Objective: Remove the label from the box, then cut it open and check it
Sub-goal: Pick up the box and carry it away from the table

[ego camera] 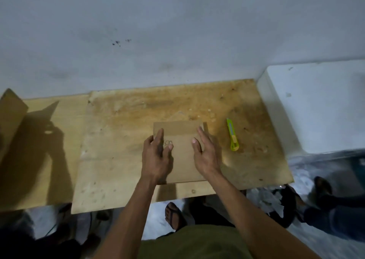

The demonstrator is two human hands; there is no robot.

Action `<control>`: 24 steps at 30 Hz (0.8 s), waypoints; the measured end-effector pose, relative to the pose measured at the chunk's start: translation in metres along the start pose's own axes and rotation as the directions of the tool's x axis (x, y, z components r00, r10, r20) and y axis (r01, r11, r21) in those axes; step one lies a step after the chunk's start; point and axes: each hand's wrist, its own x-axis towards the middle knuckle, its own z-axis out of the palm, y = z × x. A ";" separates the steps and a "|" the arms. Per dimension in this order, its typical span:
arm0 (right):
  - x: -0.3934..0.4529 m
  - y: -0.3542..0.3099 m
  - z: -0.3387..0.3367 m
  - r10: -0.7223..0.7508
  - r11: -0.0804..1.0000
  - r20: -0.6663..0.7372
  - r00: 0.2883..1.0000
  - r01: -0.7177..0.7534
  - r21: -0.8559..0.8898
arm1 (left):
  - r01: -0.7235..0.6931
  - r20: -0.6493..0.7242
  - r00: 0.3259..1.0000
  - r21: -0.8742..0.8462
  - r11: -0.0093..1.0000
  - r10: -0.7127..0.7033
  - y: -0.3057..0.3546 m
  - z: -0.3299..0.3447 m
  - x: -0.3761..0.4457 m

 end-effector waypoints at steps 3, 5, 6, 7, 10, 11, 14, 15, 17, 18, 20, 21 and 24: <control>-0.014 0.006 -0.013 0.020 0.989 -0.040 0.999 -0.026 -0.145 | -0.018 0.059 0.998 0.008 1.000 0.018 0.001 0.009 -0.012; -0.029 0.015 -0.021 0.045 0.975 -0.103 0.994 -0.066 -0.213 | -0.045 0.102 0.994 0.023 0.999 0.043 0.004 0.022 -0.022; -0.036 0.022 -0.024 0.064 0.966 -0.132 0.989 -0.095 -0.240 | -0.053 0.120 0.991 0.027 0.998 0.050 0.006 0.029 -0.027; -0.043 0.028 -0.027 0.094 0.957 -0.161 0.983 -0.133 -0.257 | -0.058 0.136 0.989 0.030 0.998 0.053 0.009 0.036 -0.032; -0.060 0.045 -0.038 0.168 0.939 -0.232 0.958 -0.227 -0.258 | -0.082 0.206 0.976 0.061 0.995 0.068 0.018 0.056 -0.045; -0.065 0.049 -0.043 0.192 0.934 -0.247 0.950 -0.254 -0.251 | -0.094 0.233 0.969 0.064 0.994 0.076 0.020 0.062 -0.048; -0.078 0.061 -0.060 0.220 0.927 -0.295 0.930 -0.293 -0.232 | -0.126 0.300 0.949 0.082 0.989 0.096 0.031 0.077 -0.057; -0.081 0.066 -0.067 0.229 0.927 -0.304 0.925 -0.303 -0.222 | -0.142 0.319 0.942 0.096 0.985 0.104 0.036 0.082 -0.059; -0.086 0.076 -0.081 0.248 0.934 -0.331 0.910 -0.316 -0.168 | -0.170 0.357 0.927 0.129 0.977 0.114 0.049 0.094 -0.065; -0.090 0.082 -0.090 0.256 0.939 -0.357 0.898 -0.319 -0.131 | -0.182 0.373 0.920 0.142 0.973 0.118 0.055 0.100 -0.067; -0.099 0.095 -0.111 0.276 0.941 -0.419 0.865 -0.331 -0.063 | -0.207 0.399 0.908 0.163 0.965 0.127 0.071 0.117 -0.074; -0.103 0.102 -0.123 0.296 0.940 -0.445 0.845 -0.342 -0.024 | -0.232 0.417 0.897 0.167 0.958 0.145 0.079 0.127 -0.079; -0.121 0.129 -0.159 0.362 0.925 -0.516 0.777 -0.369 0.094 | -0.326 0.493 0.843 0.147 0.934 0.216 0.108 0.164 -0.100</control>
